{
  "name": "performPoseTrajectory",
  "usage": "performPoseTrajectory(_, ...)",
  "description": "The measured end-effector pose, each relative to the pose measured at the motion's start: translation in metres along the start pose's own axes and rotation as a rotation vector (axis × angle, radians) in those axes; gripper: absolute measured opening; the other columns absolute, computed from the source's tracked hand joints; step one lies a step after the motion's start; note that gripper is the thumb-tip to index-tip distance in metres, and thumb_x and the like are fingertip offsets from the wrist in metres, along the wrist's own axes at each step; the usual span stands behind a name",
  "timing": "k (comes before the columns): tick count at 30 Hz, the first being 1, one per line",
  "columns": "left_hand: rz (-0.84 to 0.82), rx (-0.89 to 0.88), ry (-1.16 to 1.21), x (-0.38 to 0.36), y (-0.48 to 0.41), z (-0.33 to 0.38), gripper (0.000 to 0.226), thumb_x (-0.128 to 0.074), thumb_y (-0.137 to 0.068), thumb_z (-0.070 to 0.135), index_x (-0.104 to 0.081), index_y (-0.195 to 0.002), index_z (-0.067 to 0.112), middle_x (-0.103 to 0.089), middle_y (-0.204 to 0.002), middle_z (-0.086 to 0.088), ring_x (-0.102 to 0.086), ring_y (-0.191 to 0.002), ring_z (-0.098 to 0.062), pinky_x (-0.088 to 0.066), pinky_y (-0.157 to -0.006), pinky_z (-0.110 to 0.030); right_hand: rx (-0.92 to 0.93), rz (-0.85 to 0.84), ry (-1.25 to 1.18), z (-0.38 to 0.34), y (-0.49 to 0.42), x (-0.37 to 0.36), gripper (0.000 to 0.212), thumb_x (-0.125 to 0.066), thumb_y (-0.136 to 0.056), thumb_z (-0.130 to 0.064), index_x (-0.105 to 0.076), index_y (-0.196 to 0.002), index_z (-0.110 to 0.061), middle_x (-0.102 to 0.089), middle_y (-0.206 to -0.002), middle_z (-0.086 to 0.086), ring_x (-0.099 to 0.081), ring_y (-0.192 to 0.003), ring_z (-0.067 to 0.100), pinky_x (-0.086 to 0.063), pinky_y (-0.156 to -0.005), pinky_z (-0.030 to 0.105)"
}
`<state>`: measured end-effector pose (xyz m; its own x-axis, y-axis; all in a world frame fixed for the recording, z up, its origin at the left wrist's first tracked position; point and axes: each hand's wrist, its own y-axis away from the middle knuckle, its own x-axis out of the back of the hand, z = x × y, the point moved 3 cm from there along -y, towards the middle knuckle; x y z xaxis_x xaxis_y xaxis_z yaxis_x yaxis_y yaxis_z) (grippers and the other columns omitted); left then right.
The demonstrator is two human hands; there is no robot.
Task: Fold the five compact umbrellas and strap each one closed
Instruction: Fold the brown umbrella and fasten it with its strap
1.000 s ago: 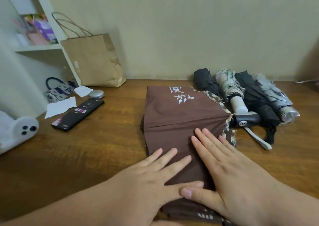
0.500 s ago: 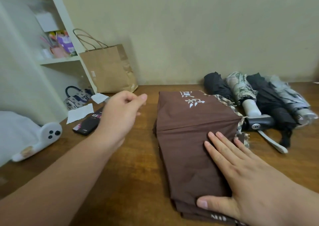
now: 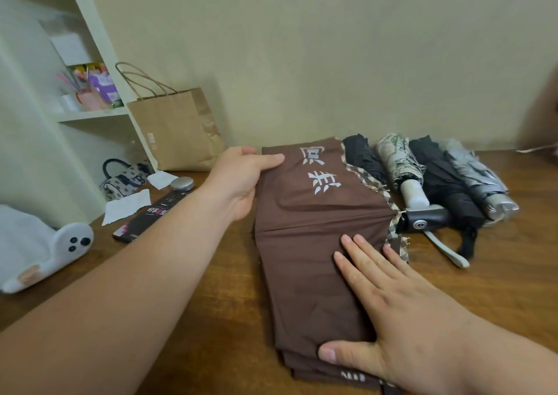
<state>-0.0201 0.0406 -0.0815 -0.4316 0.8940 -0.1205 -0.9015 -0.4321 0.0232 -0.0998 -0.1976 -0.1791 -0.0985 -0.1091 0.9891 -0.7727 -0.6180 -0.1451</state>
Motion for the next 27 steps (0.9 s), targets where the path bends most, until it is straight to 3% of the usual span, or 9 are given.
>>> performPoseTrajectory(4,-0.116,0.013,0.184,0.001,0.041,0.006,0.072,-0.076,-0.075,-0.012,-0.048,-0.139,0.005,-0.070,-0.122,-0.020,-0.075,-0.100,-0.029,-0.062,-0.083,-0.041,0.027,-0.066,-0.034,0.000,0.001,0.004,0.119,-0.023,-0.078,-0.098,-0.051,-0.147,-0.006,-0.041,-0.158,0.011,-0.038,-0.146,0.029,-0.023,-0.108,0.040)
performPoseTrajectory(6,-0.202,0.034,0.172,0.005,0.072,0.003,0.074,-0.074,-0.070,-0.008,-0.052,-0.140,0.004,-0.073,-0.121,-0.018,-0.072,-0.109,-0.032,-0.058,-0.096,-0.046,0.062,-0.074,-0.116,0.001,-0.001,0.005,0.126,-0.018,-0.072,-0.102,-0.010,-0.161,-0.013,0.003,-0.170,0.002,0.005,-0.156,0.021,-0.001,-0.119,0.036)
performPoseTrajectory(8,-0.214,0.031,0.079,0.011,0.106,-0.008,0.074,-0.073,-0.068,-0.006,-0.054,-0.138,0.008,-0.075,-0.117,-0.014,-0.073,-0.109,-0.028,-0.054,-0.099,-0.047,0.072,-0.162,-0.147,0.000,0.001,0.009,0.128,-0.012,-0.065,-0.104,0.025,-0.156,-0.022,0.040,-0.158,-0.009,0.039,-0.145,0.007,0.018,-0.121,0.032)
performPoseTrajectory(9,-0.192,0.024,0.011,0.015,0.120,-0.015,0.075,-0.074,-0.067,-0.006,-0.054,-0.138,0.012,-0.077,-0.113,-0.011,-0.074,-0.107,-0.024,-0.054,-0.097,-0.043,0.065,-0.176,-0.135,0.000,0.002,0.011,0.128,-0.011,-0.064,-0.104,0.026,-0.156,-0.023,0.040,-0.158,-0.010,0.038,-0.146,0.006,0.018,-0.123,0.032)
performPoseTrajectory(12,-0.156,0.002,-0.173,0.022,0.146,-0.036,0.080,-0.075,-0.074,-0.015,-0.049,-0.137,0.028,-0.079,-0.104,-0.008,-0.075,-0.101,-0.020,-0.055,-0.089,-0.038,0.095,0.013,-0.113,-0.002,0.002,0.021,0.107,-0.020,-0.074,-0.099,-0.001,-0.160,-0.038,-0.008,-0.168,-0.012,-0.006,-0.157,0.011,-0.002,-0.126,0.028)
performPoseTrajectory(15,-0.202,-0.041,-0.295,0.028,0.154,-0.053,0.085,-0.076,-0.080,-0.014,-0.045,-0.136,0.043,-0.079,-0.102,-0.004,-0.075,-0.100,-0.019,-0.058,-0.090,-0.041,0.163,-0.043,-0.223,-0.004,0.004,0.023,0.083,-0.032,-0.079,-0.094,0.016,-0.142,-0.069,0.016,-0.163,-0.030,0.019,-0.152,0.000,0.005,-0.127,0.029)
performPoseTrajectory(21,-0.220,-0.186,-0.645,0.035,0.155,-0.071,0.049,-0.083,-0.079,-0.001,-0.078,-0.098,0.043,-0.074,-0.107,0.019,-0.071,-0.100,-0.002,-0.058,-0.093,-0.029,0.160,-0.187,-0.248,0.002,0.010,0.040,0.073,-0.038,-0.080,-0.090,0.014,-0.130,-0.079,0.021,-0.148,-0.047,0.018,-0.145,-0.012,0.012,-0.115,0.009)
performPoseTrajectory(24,-0.210,-0.228,-0.774,0.034,0.156,-0.072,0.038,-0.085,-0.079,0.007,-0.076,-0.090,0.043,-0.067,-0.105,0.031,-0.061,-0.098,0.015,-0.049,-0.088,-0.007,0.159,-0.305,-0.199,0.016,0.015,0.053,0.072,-0.040,-0.079,-0.088,0.014,-0.126,-0.082,0.031,-0.133,-0.057,0.029,-0.128,-0.028,0.016,-0.107,0.001)
performPoseTrajectory(27,-0.196,-0.253,-0.856,0.033,0.157,-0.072,0.035,-0.084,-0.081,0.013,-0.071,-0.087,0.045,-0.061,-0.106,0.033,-0.051,-0.097,0.024,-0.038,-0.075,0.005,-0.031,-0.407,-0.267,0.042,0.025,0.071,0.083,-0.052,-0.067,-0.092,-0.016,-0.141,-0.075,-0.010,-0.151,-0.050,-0.016,-0.142,-0.019,-0.022,-0.117,0.013)
